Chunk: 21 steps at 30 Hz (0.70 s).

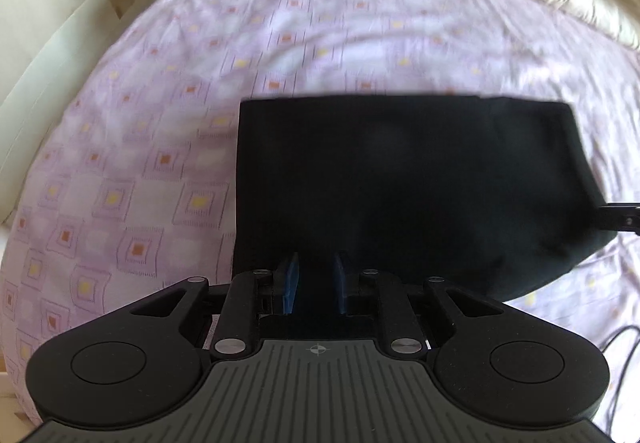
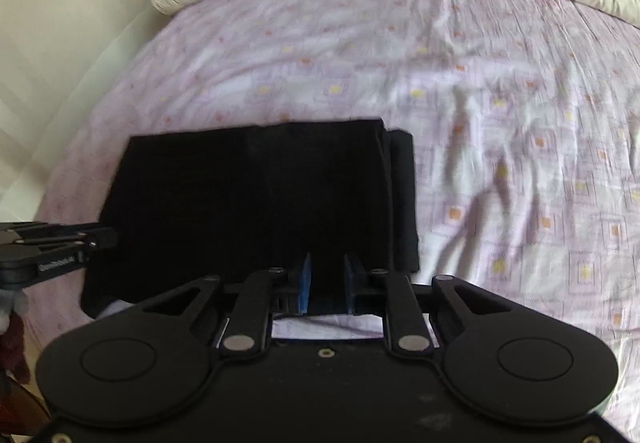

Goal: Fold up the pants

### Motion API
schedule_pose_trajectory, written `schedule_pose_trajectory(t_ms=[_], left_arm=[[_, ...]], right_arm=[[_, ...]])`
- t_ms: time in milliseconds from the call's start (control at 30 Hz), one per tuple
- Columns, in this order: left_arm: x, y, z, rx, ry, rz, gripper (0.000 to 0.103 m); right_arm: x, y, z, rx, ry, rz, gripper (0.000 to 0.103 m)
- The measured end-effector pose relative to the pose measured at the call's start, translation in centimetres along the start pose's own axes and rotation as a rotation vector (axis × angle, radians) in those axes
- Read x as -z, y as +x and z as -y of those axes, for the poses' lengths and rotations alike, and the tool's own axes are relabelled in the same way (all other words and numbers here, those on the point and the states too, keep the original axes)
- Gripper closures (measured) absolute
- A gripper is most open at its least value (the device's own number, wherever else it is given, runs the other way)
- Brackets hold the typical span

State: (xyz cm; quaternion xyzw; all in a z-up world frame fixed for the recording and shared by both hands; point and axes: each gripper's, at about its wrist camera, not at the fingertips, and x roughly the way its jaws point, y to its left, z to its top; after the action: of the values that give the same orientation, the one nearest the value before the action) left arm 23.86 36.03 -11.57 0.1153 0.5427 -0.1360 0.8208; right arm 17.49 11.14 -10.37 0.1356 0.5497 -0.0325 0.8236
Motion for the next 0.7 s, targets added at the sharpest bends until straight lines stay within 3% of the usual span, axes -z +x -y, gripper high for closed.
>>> schedule_pose_trajectory(t_ms=[100, 333, 500, 700], left_arm=[[-0.2, 0.7, -0.5, 0.011, 0.004, -0.039, 0.084], [-4.0, -1.7, -0.7, 0.044, -0.025, 0.087, 0.084], [-7.0, 1.4, -0.3, 0.016, -0.041, 0.078, 0.084], [-7.6, 5.1, -0.5, -0.009, -0.065, 0.027, 0.084]], right_arm=[[0.0, 0.9, 1.4, 0.055, 0.067, -0.037, 0.088], [-3.8, -2.3, -0.2, -0.017, -0.023, 0.107, 0.088], [-6.2, 1.5, -1.5, -0.024, -0.069, 0.060, 0.088], [-7.8, 5.8, -0.5, 0.022, -0.039, -0.020, 0.089]])
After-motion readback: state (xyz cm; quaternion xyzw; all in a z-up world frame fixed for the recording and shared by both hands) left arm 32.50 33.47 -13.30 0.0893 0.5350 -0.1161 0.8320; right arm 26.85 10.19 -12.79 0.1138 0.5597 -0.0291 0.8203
